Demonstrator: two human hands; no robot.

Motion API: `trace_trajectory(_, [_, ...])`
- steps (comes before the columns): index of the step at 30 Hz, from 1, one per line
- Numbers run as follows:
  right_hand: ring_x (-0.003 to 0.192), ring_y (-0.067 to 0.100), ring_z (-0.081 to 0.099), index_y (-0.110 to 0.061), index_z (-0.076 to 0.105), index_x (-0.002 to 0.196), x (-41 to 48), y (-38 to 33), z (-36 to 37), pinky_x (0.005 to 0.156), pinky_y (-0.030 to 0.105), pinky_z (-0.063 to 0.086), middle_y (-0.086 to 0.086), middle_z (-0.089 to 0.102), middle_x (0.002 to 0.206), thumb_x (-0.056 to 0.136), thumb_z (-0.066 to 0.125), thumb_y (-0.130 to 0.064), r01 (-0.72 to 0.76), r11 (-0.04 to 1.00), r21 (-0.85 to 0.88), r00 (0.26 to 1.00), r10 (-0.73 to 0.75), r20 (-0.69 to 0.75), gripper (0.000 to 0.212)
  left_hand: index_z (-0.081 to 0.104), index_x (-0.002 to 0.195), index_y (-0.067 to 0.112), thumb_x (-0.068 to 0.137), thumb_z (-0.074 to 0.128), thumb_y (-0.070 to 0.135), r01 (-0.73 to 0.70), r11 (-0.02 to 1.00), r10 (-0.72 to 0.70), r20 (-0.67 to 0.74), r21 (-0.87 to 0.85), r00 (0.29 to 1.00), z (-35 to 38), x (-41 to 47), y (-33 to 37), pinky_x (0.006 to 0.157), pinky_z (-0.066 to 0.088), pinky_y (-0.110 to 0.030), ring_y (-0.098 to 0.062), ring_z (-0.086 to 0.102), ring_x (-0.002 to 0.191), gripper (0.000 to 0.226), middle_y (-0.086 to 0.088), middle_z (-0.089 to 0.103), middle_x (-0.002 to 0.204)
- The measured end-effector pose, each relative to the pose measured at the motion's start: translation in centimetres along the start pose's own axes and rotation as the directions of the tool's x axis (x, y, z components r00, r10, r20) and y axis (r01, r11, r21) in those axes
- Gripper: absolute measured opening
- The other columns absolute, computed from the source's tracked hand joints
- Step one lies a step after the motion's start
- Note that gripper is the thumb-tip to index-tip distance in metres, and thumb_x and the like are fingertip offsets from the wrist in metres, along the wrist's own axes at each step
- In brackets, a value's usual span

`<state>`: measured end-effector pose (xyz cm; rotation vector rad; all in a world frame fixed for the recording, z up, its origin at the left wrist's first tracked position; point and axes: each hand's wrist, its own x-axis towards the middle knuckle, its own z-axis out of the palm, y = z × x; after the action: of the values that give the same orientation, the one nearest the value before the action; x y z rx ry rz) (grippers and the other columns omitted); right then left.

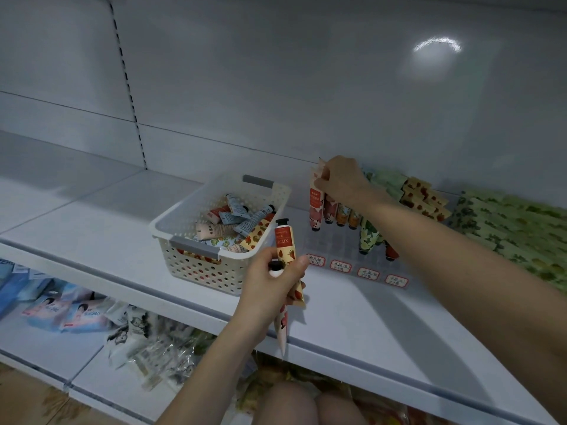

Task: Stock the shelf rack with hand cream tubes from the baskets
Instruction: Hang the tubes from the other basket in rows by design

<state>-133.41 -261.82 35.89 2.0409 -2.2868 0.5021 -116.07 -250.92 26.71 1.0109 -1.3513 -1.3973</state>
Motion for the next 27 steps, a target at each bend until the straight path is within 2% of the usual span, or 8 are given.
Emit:
trace_trajectory(2, [0.067,0.017,0.05,-0.006,0.056,0.079,0.0,0.0,-0.1,0.063,0.026,0.043,0.004,0.047,0.067,0.091,0.052,-0.015,0.007,1.0,0.019,1.0,-0.007,0.002,0.015,0.058,0.096,0.016,0.085,0.063,0.031,-0.004,1.0,0.004,-0.003,0.008,1.0,0.0,0.0,0.0,0.06,0.055,-0.021,-0.012,0.064,0.074,0.018,-0.008,0.066,0.09])
trace_trajectory(5, [0.054,0.011,0.041,-0.011,0.043,0.063,-0.1,0.0,-0.3,0.053,0.022,0.039,-0.001,0.041,0.061,0.091,0.052,-0.017,-0.009,1.0,0.014,1.0,0.009,0.002,0.03,0.058,0.097,0.015,0.085,0.063,0.03,-0.008,1.0,0.008,-0.007,0.012,1.0,0.2,0.0,0.1,0.06,0.055,-0.02,-0.012,0.065,0.073,0.02,-0.008,0.066,0.09])
trace_trajectory(11, [0.068,0.02,0.053,0.004,0.058,0.076,-1.1,0.0,-1.5,0.062,0.025,0.044,0.01,0.056,0.072,0.093,0.052,-0.02,-0.003,0.998,0.06,0.999,0.006,-0.052,0.03,0.058,0.099,0.015,0.085,0.064,0.03,-0.013,1.0,0.013,-0.006,0.019,1.0,0.2,-0.1,0.5,0.062,0.057,-0.024,-0.015,0.066,0.078,0.021,-0.007,0.065,0.092])
trace_trajectory(14, [0.063,0.014,0.061,0.004,0.064,0.088,-3.1,-0.6,-3.0,0.067,0.025,0.052,0.014,0.069,0.086,0.094,0.053,-0.023,0.047,0.945,0.323,0.992,-0.005,-0.129,0.03,0.059,0.104,0.015,0.084,0.066,0.026,-0.031,0.999,0.031,-0.013,0.028,0.999,0.2,-0.3,0.9,0.064,0.058,-0.029,-0.018,0.064,0.081,0.024,-0.001,0.061,0.091])
trace_trajectory(17, [0.065,0.01,0.066,-0.014,0.064,0.088,-6.3,-1.8,-4.5,0.062,0.021,0.056,0.001,0.07,0.081,0.089,0.056,-0.038,0.044,0.831,0.554,0.997,-0.069,0.024,0.025,0.061,0.108,0.015,0.081,0.07,0.022,-0.085,0.993,0.087,-0.023,0.08,0.996,0.3,-0.4,1.4,0.061,0.057,-0.029,-0.014,0.061,0.083,0.03,0.004,0.058,0.088])
trace_trajectory(20, [0.072,0.006,0.066,-0.022,0.062,0.095,-9.3,-2.3,-5.1,0.055,0.013,0.051,-0.006,0.067,0.085,0.085,0.057,-0.046,0.058,0.864,0.501,0.959,-0.187,0.212,0.027,0.063,0.103,0.017,0.079,0.072,0.018,-0.172,0.976,0.173,0.001,0.131,0.985,0.8,-0.8,1.9,0.054,0.048,-0.011,0.011,0.054,0.076,0.025,0.008,0.059,0.088])
trace_trajectory(22, [0.074,0.006,0.064,-0.021,0.065,0.097,-10.5,-1.9,-5.1,0.057,0.013,0.051,-0.003,0.067,0.088,0.084,0.062,-0.038,0.067,0.861,0.504,0.943,-0.22,0.25,0.022,0.063,0.101,0.021,0.079,0.072,0.019,-0.213,0.963,0.211,0.028,0.167,0.977,1.2,-1.1,2.2,0.058,0.044,-0.005,0.016,0.051,0.074,0.024,0.012,0.059,0.088])
trace_trajectory(27, [0.062,-0.001,0.066,-0.014,0.068,0.087,-12.3,0.6,-5.3,0.057,0.009,0.05,0.003,0.069,0.083,0.082,0.067,-0.022,-0.092,0.709,0.699,0.979,-0.064,0.193,0.009,0.066,0.104,0.02,0.081,0.07,0.02,-0.2,0.97,0.204,-0.02,0.137,0.979,1.0,-1.7,2.0,0.063,0.048,-0.007,-0.002,0.059,0.085,0.024,0.012,0.062,0.089])
